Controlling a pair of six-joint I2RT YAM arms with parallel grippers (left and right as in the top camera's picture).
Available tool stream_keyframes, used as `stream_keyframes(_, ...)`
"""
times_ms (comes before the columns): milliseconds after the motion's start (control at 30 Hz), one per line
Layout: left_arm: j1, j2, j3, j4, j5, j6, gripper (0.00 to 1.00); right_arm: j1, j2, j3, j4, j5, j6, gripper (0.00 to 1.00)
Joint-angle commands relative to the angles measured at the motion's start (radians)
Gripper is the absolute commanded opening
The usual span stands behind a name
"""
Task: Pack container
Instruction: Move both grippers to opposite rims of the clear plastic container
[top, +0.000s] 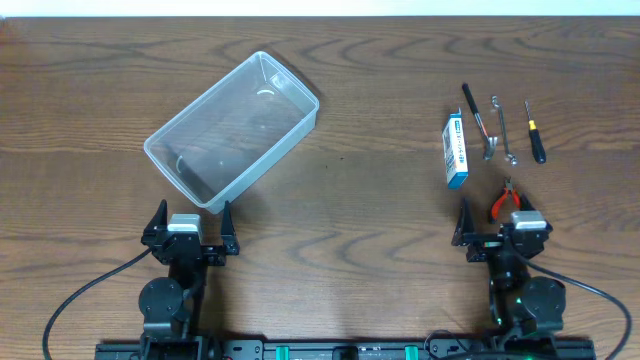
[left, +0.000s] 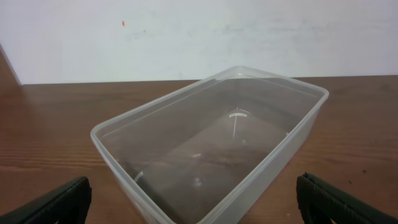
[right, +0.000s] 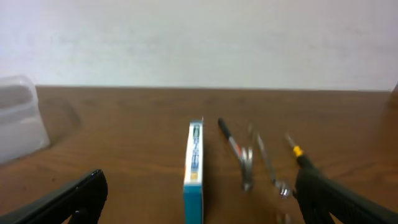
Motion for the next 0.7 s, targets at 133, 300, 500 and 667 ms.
stream_keyframes(133,0.004,-0.005,-0.024,-0.018,0.025,0.007,0.98,-0.002,0.391,0.410,0.117,0.162,-0.047,0.99)
stream_keyframes(300,0.004,-0.005,-0.024,-0.018,0.025,0.007,0.98,-0.002,0.771,0.826,-0.016,0.082,-0.088,0.99)
stream_keyframes(500,0.004,-0.005,-0.024,-0.018,0.025,0.006,0.98,-0.002,1.188,1.397,-0.373,-0.022,-0.090,0.99)
stream_keyframes(667,0.004,-0.005,-0.024,-0.018,0.025,0.007,0.98,-0.001,1.448,1.786,-0.678,-0.092,-0.089,0.99)
